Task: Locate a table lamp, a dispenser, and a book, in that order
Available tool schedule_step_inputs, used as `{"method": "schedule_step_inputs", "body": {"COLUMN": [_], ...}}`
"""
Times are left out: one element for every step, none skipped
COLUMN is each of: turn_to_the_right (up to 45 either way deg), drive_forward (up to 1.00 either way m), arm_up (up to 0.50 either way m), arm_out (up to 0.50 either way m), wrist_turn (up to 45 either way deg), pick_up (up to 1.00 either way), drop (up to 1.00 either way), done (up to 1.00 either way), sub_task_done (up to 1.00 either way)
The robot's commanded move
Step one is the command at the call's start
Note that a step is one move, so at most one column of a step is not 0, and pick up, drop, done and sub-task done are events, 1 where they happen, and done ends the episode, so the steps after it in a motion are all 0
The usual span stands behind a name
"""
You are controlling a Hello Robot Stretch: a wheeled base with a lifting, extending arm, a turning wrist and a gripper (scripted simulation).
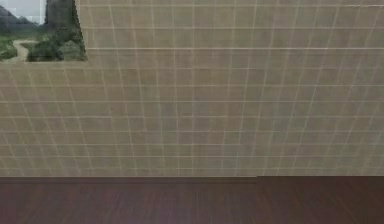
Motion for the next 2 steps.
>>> {"method": "schedule_step_inputs", "body": {"turn_to_the_right": [-45.0, -45.0], "drive_forward": [0.00, 0.00], "arm_up": [0.00, 0.00], "arm_out": [0.00, 0.00], "wrist_turn": [0.0, 0.0], "pick_up": [0.00, 0.00], "drop": [0.00, 0.00], "done": [0.00, 0.00], "sub_task_done": [0.00, 0.00]}}
